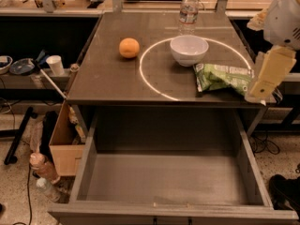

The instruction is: Place green jalapeno chip bag into top drawer

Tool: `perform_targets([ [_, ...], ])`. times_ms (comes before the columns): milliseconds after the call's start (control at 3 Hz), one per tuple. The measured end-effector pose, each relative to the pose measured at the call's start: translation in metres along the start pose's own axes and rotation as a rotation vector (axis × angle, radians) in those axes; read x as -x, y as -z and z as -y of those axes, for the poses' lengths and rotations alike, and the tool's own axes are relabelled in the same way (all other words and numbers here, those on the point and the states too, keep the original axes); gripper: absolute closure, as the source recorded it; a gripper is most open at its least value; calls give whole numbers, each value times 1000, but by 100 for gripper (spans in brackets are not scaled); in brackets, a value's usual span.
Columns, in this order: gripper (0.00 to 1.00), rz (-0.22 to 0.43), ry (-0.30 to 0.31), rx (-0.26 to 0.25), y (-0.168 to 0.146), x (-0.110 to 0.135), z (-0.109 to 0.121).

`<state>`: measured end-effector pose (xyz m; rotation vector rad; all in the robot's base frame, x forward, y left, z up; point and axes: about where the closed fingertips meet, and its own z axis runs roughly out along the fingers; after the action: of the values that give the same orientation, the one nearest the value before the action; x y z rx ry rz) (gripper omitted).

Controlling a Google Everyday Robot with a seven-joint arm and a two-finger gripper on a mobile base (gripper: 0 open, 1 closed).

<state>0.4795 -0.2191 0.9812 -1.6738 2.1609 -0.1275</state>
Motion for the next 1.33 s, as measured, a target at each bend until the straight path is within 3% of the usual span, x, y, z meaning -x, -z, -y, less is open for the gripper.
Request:
perform_targets([
  [1000,0,-18,-1,-21,-37,-38,73],
  [1333,0,21,5,17,-46,-58,83],
])
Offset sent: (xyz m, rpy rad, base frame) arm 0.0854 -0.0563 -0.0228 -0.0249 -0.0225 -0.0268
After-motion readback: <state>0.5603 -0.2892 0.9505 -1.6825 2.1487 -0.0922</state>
